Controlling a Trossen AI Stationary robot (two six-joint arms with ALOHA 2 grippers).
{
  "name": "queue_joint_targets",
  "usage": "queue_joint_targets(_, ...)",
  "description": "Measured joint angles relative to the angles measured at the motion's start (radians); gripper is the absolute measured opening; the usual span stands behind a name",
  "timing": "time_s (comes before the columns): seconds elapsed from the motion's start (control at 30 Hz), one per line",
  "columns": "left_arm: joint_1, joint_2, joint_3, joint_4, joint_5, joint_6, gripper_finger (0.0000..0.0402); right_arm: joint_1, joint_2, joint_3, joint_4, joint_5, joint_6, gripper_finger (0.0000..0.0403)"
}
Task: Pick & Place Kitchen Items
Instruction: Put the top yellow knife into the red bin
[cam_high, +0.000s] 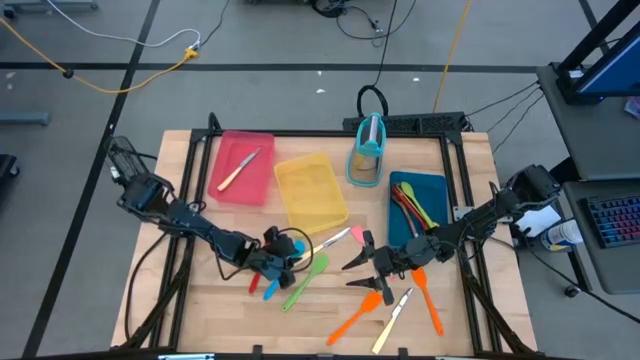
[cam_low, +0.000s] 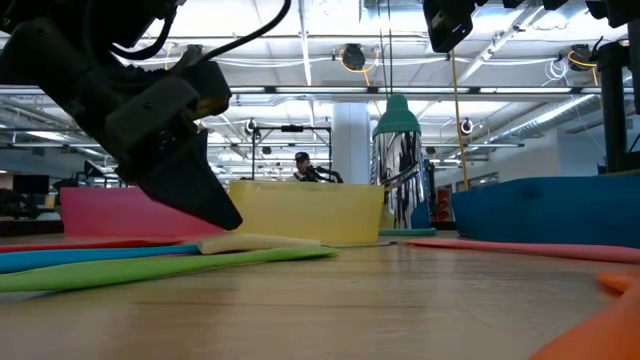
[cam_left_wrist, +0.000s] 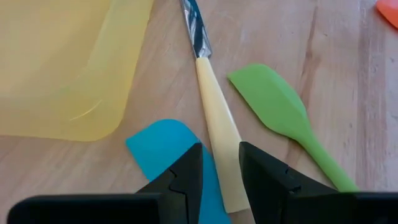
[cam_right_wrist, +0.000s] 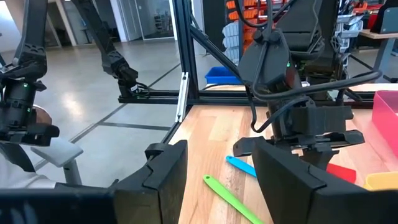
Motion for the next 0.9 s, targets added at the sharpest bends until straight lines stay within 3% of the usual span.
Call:
queue_joint_targets(0.63, -0.009, 0.140, 0.003, 0.119, 0.019, 0.014, 0.0107, 0.000, 0.000, -0.002, -0.012, 0.004, 0.011, 0.0173)
queue_joint_targets(0.9, -0.009, 0.141, 0.003, 0.104, 0.030, 0.200, 0.0106, 0.000, 0.000, -0.002, -0.014, 0.004, 0.011, 0.0173)
